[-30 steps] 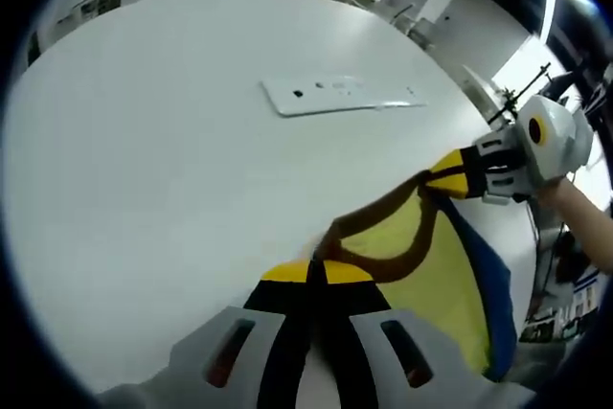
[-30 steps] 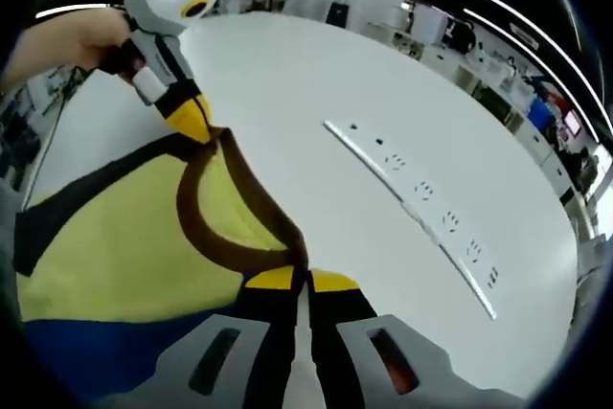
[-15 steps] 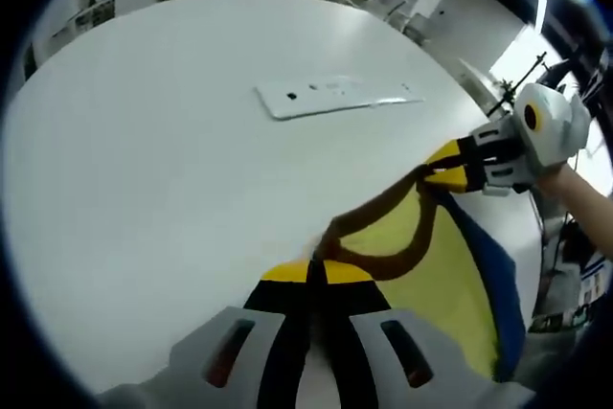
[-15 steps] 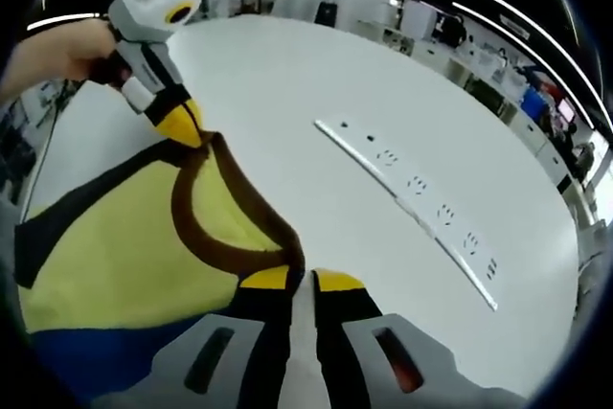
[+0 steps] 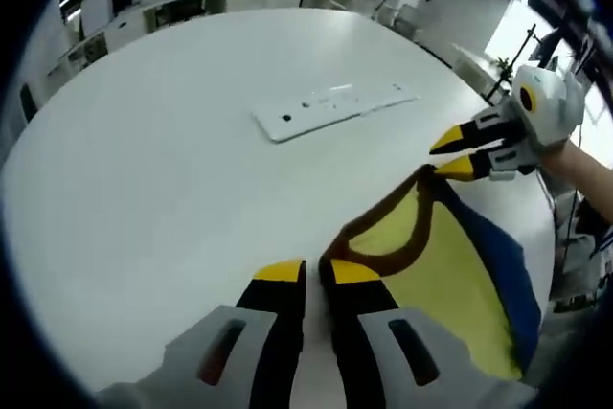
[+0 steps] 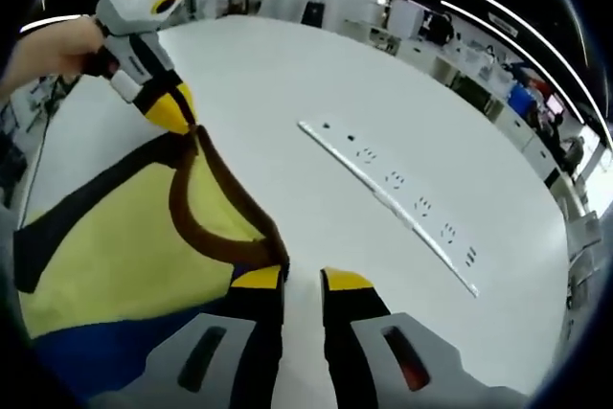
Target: Fold the garment on the visible template until the final outline fits inside the template.
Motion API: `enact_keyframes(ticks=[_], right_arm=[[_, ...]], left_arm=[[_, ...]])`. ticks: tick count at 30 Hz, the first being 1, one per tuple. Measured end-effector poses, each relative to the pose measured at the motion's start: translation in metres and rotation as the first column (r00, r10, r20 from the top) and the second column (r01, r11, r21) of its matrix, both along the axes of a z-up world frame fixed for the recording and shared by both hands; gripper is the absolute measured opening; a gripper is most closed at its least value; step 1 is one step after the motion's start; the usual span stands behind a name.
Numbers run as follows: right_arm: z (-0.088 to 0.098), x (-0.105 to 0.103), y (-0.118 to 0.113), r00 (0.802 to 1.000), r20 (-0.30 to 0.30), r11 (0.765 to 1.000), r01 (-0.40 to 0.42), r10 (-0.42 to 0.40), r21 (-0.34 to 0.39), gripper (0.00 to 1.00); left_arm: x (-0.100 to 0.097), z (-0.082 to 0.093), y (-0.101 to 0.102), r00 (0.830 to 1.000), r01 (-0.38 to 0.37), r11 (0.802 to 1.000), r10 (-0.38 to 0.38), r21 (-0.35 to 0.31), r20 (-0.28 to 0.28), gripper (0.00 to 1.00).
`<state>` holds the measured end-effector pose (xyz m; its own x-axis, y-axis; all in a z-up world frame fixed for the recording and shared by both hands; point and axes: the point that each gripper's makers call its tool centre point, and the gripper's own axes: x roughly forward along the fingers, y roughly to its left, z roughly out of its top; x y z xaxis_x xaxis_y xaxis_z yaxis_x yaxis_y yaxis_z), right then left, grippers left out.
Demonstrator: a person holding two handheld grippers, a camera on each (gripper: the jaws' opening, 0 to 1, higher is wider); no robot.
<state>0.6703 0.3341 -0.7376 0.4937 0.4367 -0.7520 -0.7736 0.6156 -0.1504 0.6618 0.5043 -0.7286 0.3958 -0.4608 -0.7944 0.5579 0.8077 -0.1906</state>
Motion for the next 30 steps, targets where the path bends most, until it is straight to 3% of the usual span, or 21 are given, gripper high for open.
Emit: enact_keyframes(ticks=[3,15,30], right_arm=[[0.006,-0.001,-0.006,1.000,0.011,1.000,0.009,-0.009,-0.011,0.10],[0.033,-0.021,-0.004,0.999,0.030,0.999,0.014,-0.016,0.038,0.13],[0.060,-0.061,-0.004,0.999,0.048,0.994,0.013,-0.018,0.111,0.17]], left_arm=[[0.001,0.007,0.004,1.000,-0.011,1.000,0.011,0.012,0.013,0.05],[-0.014,0.027,-0.001,1.000,-0.004,1.000,0.004,0.005,0.028,0.08],[-0.063,0.037,-0.001,1.000,-0.024,0.999,0.025,-0.043,0.011,0.17]])
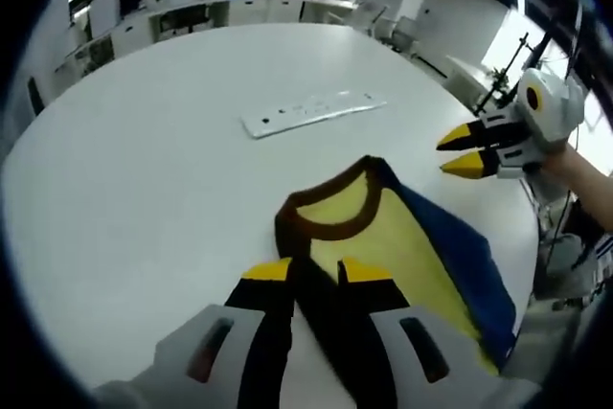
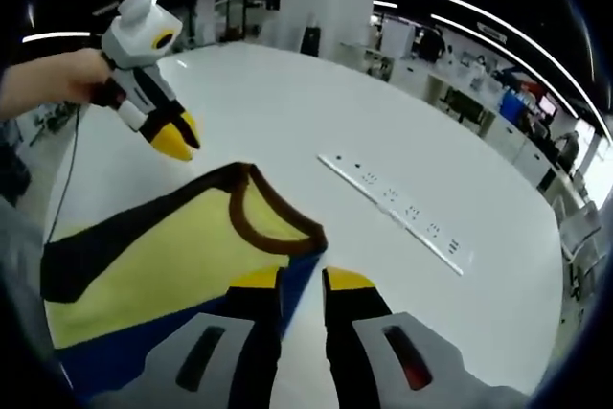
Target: Fold the garment on the visible template until the final outline fits inside the template.
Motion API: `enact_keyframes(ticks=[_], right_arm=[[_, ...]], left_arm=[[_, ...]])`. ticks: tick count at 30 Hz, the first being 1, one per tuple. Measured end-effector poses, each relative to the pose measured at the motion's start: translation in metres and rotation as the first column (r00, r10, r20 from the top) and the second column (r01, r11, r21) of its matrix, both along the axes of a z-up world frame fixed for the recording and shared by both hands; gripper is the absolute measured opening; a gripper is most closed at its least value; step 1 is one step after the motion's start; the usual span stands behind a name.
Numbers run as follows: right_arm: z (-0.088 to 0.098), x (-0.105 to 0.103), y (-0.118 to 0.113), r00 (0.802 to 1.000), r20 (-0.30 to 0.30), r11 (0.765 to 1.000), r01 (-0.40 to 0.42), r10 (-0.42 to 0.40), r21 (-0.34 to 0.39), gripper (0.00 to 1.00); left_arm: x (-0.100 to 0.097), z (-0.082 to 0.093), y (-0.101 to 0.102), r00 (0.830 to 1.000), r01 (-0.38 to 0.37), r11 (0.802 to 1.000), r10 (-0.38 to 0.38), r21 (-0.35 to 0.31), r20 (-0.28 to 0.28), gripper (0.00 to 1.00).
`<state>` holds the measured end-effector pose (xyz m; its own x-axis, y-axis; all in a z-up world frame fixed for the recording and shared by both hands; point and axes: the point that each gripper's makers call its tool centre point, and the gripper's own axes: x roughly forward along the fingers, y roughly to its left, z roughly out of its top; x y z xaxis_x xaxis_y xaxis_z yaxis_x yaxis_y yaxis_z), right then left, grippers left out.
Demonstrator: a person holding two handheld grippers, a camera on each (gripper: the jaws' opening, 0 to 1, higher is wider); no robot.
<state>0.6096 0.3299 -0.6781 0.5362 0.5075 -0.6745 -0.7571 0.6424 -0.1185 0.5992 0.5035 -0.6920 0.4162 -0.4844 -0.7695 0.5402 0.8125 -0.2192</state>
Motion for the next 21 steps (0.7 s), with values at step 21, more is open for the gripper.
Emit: enact_keyframes(ticks=[21], right_arm=[[0.051,-0.055,-0.024,0.998,0.047,0.997,0.048,-0.051,0.061,0.30]], left_arm=[[-0.056,0.051,0.007,0.997,-0.038,0.998,0.041,-0.050,0.060,0.40]])
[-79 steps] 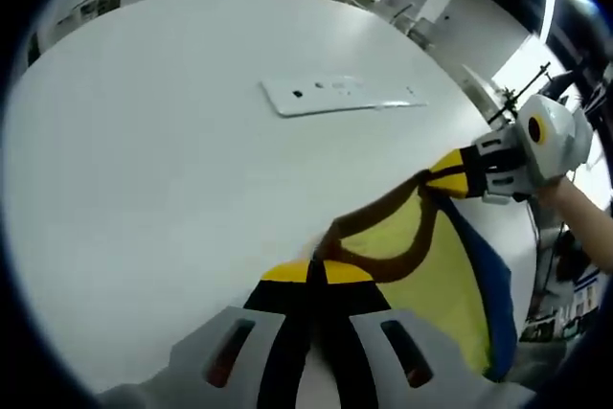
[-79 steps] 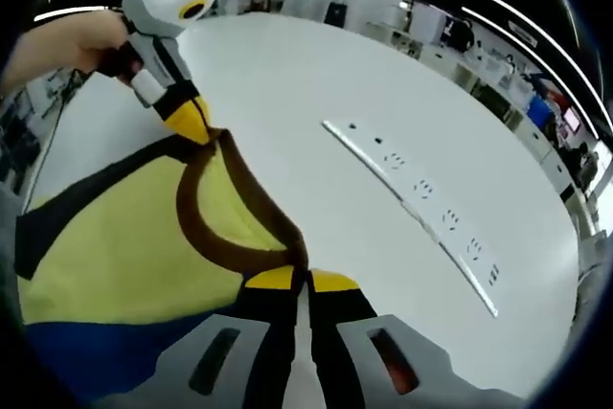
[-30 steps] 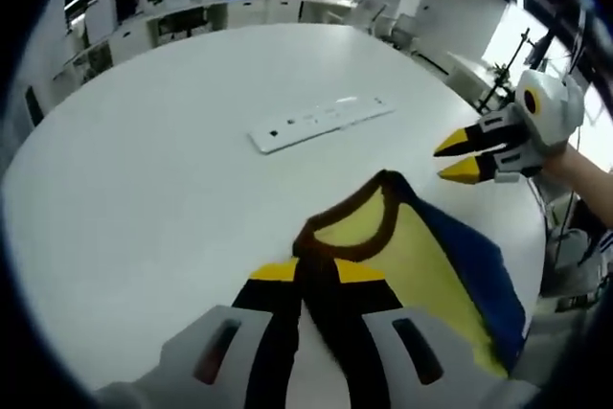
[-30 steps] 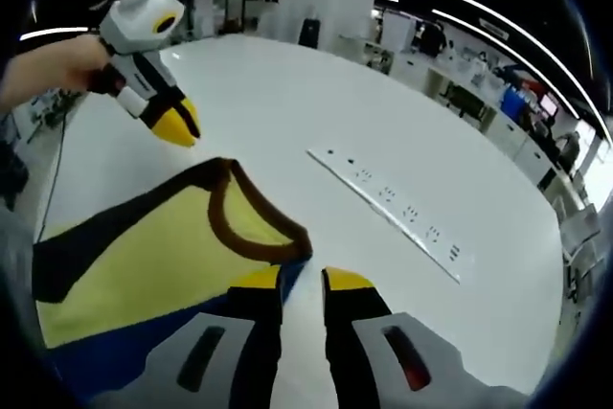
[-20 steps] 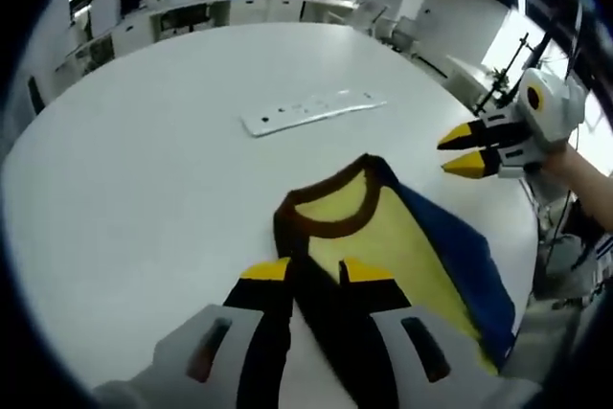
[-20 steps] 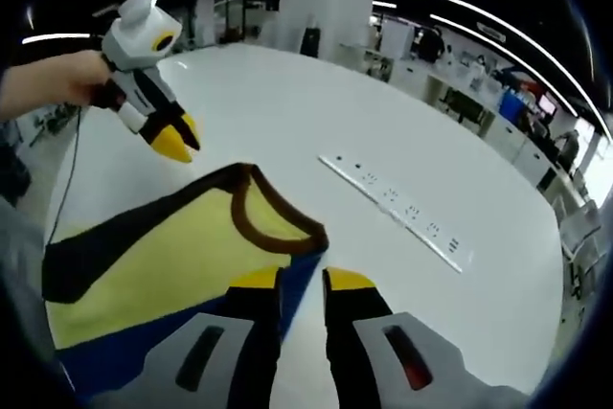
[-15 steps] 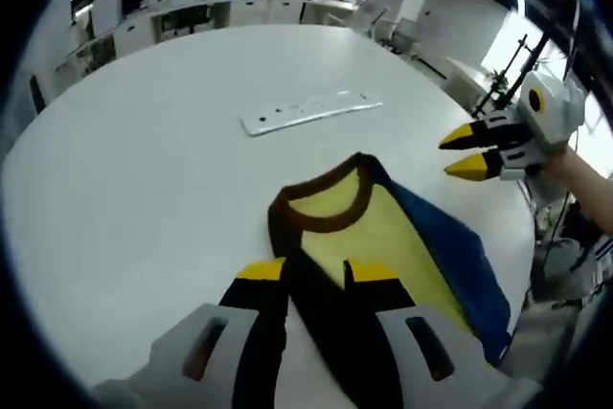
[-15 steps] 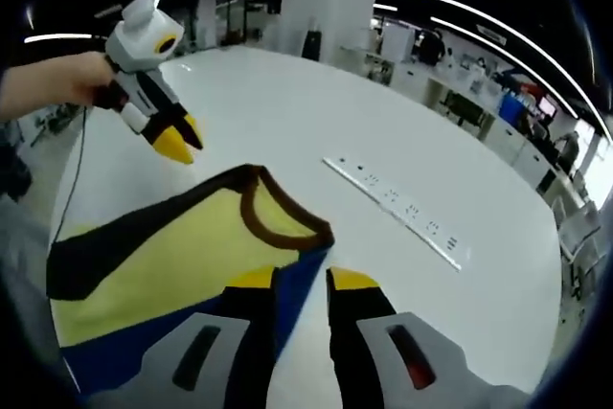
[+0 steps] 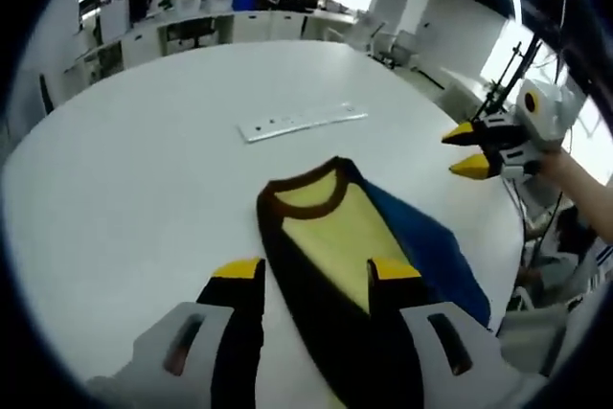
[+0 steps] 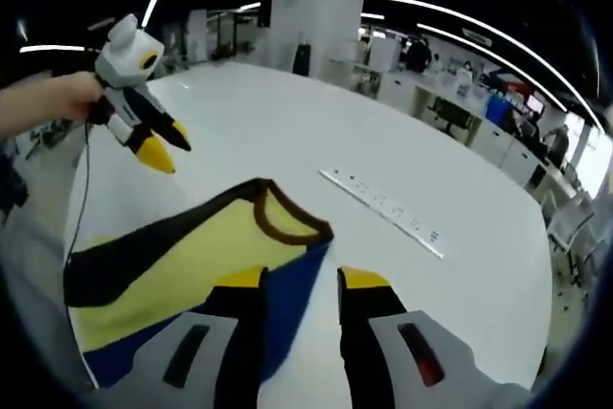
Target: Fold the garment on the visible template until the final outline fits inside the template.
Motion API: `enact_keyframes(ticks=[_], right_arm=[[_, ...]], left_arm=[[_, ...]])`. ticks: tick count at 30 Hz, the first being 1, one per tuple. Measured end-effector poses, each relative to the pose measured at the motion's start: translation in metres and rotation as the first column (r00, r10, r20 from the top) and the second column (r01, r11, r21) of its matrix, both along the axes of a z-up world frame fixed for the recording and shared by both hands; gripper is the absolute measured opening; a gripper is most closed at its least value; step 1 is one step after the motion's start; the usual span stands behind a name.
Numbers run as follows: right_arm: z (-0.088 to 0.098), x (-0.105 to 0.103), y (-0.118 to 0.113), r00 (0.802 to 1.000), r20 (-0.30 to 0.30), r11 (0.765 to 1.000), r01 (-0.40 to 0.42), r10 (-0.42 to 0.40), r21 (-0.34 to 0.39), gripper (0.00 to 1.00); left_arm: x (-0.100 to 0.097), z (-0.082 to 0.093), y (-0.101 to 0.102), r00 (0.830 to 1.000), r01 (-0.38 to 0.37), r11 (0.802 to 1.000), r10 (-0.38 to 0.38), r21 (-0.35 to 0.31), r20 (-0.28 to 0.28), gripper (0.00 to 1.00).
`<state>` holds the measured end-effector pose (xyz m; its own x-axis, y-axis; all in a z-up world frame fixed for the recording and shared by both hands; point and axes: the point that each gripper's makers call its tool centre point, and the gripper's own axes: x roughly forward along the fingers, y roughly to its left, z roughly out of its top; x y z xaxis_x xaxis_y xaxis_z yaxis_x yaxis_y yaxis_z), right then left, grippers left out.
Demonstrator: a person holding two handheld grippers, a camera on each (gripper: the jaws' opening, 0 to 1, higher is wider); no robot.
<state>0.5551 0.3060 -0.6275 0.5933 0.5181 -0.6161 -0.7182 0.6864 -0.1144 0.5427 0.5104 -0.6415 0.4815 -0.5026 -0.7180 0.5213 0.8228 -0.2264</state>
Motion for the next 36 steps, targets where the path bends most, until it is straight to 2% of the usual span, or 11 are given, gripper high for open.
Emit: enact_keyframes(ticks=[3,13,19,25,32,36], right_arm=[[0.003,-0.012,-0.003,1.000,-0.003,1.000,0.002,-0.002,0.009,0.33],[0.011,-0.052,-0.013,1.000,-0.027,1.000,0.017,-0.016,0.022,0.43],[0.027,-0.072,-0.022,0.999,-0.024,0.997,0.048,-0.047,0.055,0.50],[0.036,-0.087,-0.025,0.999,-0.023,0.998,0.042,-0.041,0.051,0.57],[0.042,-0.107,-0.029,0.999,-0.017,0.997,0.050,-0.049,0.062,0.59],[0.047,-0.117,-0.033,0.998,-0.012,0.996,0.055,-0.055,0.067,0.60]], left_arm=[[-0.012,0.007,0.000,1.000,0.005,1.000,-0.005,-0.002,0.024,0.42],[-0.049,0.012,0.004,1.000,0.002,1.000,-0.001,-0.011,0.026,0.49],[-0.068,0.034,0.002,0.998,-0.002,0.998,0.006,-0.056,0.067,0.54],[-0.085,0.047,0.000,0.996,0.016,0.998,-0.011,-0.055,0.087,0.57],[-0.104,0.061,-0.005,0.993,0.044,0.997,-0.037,-0.061,0.116,0.61],[-0.120,0.063,-0.002,0.992,0.052,0.996,-0.044,-0.068,0.116,0.64]])
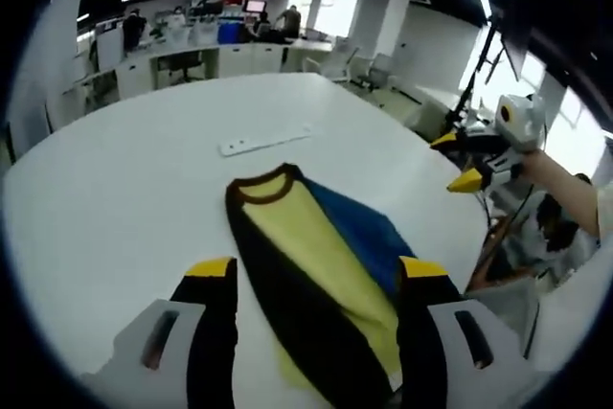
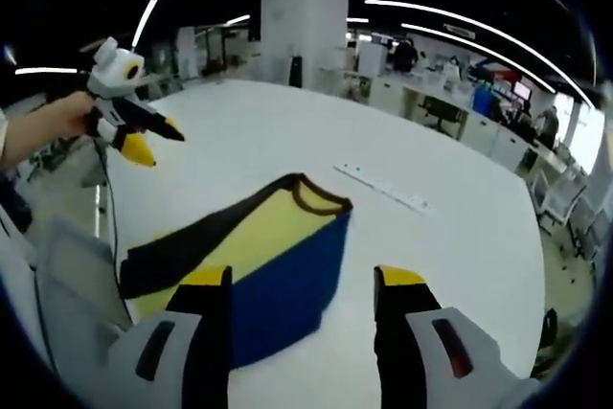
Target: Fold the garment on the visible template until the final outline fits inside the template.
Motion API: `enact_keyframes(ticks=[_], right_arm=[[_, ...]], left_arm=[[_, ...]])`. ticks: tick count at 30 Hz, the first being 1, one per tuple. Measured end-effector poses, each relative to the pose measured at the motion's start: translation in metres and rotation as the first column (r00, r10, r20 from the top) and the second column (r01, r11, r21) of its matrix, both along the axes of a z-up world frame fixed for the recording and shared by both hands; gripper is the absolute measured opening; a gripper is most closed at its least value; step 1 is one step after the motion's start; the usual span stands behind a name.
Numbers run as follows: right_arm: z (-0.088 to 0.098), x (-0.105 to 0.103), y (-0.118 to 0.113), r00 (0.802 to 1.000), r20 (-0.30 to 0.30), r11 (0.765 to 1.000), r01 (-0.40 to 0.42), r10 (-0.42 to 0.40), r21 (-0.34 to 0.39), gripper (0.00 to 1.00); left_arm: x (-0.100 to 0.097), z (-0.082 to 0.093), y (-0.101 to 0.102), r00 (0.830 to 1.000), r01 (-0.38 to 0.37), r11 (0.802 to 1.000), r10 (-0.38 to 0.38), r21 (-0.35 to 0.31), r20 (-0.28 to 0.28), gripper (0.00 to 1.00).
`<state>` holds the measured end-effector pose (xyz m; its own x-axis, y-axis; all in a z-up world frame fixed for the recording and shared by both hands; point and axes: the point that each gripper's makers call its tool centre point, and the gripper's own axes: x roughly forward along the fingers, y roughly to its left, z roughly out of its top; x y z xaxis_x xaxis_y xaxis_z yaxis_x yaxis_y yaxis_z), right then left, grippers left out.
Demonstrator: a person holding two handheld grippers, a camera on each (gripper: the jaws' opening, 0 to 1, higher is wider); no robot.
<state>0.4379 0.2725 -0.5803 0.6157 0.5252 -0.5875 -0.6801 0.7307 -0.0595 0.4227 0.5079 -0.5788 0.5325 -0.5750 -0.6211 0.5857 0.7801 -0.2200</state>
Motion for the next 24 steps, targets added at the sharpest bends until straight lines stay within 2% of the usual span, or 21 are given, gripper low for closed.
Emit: enact_keyframes(ticks=[3,5,11,19,24], right_arm=[[0.005,-0.009,-0.003,1.000,0.005,1.000,0.017,-0.017,0.017,0.62],[0.009,-0.015,-0.004,0.999,0.023,1.000,0.022,-0.022,0.017,0.63],[0.014,-0.034,0.000,0.999,0.035,1.000,0.010,-0.010,0.023,0.68],[0.019,-0.051,0.001,0.999,0.039,0.999,0.014,-0.016,0.033,0.73],[0.023,-0.063,-0.003,0.999,0.037,0.999,0.020,-0.022,0.045,0.75]], left_arm=[[-0.012,0.001,0.000,1.000,-0.003,1.000,0.003,-0.008,-0.018,0.66],[-0.022,0.001,-0.003,0.999,0.022,1.000,-0.022,-0.002,-0.024,0.69],[-0.033,0.009,-0.002,1.000,-0.002,1.000,0.002,0.003,-0.008,0.80],[-0.051,0.015,-0.002,1.000,-0.002,1.000,0.002,-0.002,0.002,0.87],[-0.071,0.009,-0.001,1.000,0.005,1.000,-0.005,0.003,-0.016,0.88]])
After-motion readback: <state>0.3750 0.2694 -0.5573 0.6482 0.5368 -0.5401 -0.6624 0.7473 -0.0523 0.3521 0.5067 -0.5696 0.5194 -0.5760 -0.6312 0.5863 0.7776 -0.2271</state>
